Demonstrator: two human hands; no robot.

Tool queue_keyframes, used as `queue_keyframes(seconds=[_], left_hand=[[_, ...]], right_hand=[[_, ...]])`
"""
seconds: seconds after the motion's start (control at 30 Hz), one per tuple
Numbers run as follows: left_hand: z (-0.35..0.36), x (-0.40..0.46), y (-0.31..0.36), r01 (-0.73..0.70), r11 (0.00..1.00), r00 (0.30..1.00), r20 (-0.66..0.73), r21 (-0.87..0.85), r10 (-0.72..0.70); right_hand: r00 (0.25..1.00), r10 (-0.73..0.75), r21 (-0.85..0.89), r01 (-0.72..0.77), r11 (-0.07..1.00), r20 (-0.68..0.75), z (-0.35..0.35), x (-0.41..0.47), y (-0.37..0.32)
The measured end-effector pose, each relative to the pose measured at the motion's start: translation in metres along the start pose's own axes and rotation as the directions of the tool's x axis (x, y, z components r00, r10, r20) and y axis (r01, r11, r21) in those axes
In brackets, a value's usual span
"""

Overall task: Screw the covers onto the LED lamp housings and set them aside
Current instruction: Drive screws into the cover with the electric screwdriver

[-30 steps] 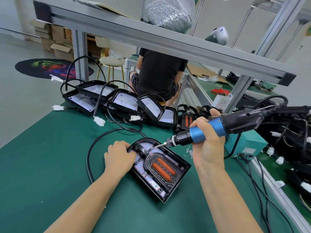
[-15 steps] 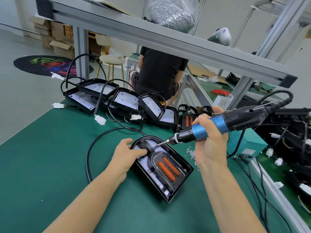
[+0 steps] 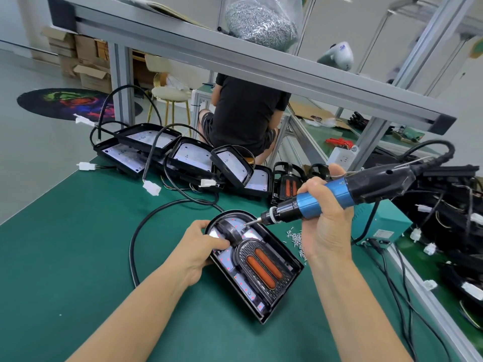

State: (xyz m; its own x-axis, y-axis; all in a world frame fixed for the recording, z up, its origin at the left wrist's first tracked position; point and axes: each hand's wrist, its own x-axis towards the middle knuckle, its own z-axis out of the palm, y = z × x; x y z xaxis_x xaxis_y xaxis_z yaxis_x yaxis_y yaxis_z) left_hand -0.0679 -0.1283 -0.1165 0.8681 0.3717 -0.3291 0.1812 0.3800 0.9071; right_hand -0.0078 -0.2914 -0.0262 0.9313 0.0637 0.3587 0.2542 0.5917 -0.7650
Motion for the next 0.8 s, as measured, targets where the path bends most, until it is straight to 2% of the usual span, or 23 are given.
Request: queue_keyframes(seconds=[0.17,0.4,0.8], left_hand=[[0.0032,0.0001,-0.0057,-0.097,0.995,0.992,-0.074,0.023,0.099],[0.0074,-0.0044,-0.0045,-0.221,0.969,0.974,-0.03,0.111,0.226],[0.0061,-0.006,-0.0072,-0.229,0.972,0.973,0.047,0.055,0.227]], right_hand=[[1.0,-0.027,-0.011,0.026,1.0,-0.016,-0.0025,0.0002,-0.0056],[0.998,-0.039,-0.03,0.038,0.999,-0.044,-0.0048,0.0001,-0.0063],[0.998,-0.061,-0.014,0.062,0.998,0.009,-0.0079,-0.0039,-0.0011]])
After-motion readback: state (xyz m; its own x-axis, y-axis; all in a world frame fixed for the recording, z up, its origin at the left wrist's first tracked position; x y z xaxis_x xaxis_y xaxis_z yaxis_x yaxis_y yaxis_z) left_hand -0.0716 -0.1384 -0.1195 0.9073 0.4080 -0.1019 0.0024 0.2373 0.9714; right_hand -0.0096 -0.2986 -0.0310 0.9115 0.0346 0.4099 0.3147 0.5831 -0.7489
